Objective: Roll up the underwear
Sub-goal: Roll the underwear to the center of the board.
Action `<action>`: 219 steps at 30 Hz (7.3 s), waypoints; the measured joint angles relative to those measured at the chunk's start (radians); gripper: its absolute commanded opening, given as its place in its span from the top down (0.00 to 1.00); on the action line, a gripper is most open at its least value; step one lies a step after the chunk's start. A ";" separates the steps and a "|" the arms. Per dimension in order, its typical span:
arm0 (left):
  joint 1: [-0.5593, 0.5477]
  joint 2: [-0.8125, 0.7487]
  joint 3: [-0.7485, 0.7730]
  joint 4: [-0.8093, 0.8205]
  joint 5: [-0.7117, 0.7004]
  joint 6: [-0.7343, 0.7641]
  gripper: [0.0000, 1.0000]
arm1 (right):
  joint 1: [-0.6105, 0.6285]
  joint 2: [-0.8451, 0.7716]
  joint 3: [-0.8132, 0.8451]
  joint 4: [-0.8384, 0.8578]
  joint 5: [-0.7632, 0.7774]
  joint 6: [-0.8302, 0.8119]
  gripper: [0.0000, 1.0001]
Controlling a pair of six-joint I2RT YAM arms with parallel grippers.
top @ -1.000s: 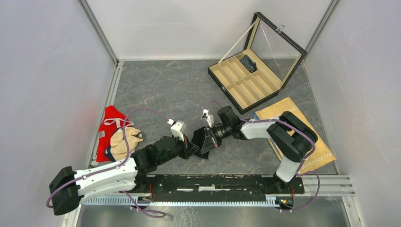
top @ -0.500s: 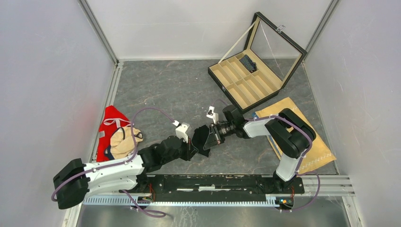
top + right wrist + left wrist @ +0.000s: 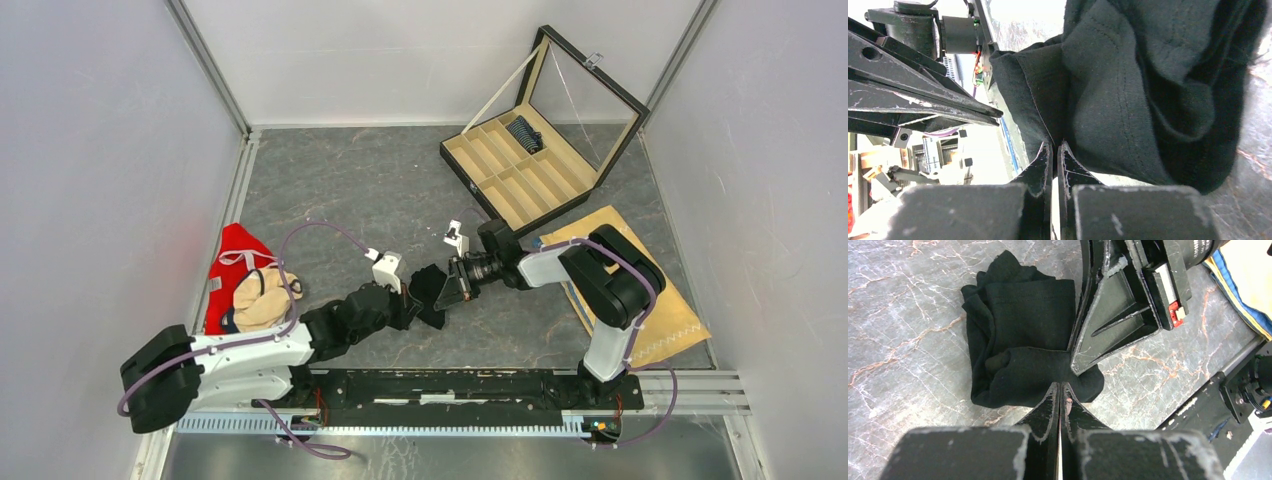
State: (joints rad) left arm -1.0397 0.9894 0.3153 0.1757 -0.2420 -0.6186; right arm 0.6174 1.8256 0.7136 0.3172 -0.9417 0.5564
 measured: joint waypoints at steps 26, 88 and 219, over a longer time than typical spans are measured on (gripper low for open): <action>0.013 0.142 0.003 0.032 -0.103 -0.021 0.98 | -0.004 -0.027 0.006 -0.072 0.113 -0.063 0.98; 0.017 0.285 0.014 0.198 -0.167 -0.095 0.98 | 0.089 -0.016 0.156 -0.154 0.536 -0.120 0.98; 0.255 -0.276 -0.040 -0.258 -0.026 -0.197 0.98 | 0.422 -0.299 -0.053 -0.147 0.720 -0.663 1.00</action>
State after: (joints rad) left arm -0.7845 0.7136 0.2756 -0.0826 -0.2684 -0.8154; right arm 1.0393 1.5265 0.6609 0.1699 -0.2218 -0.1070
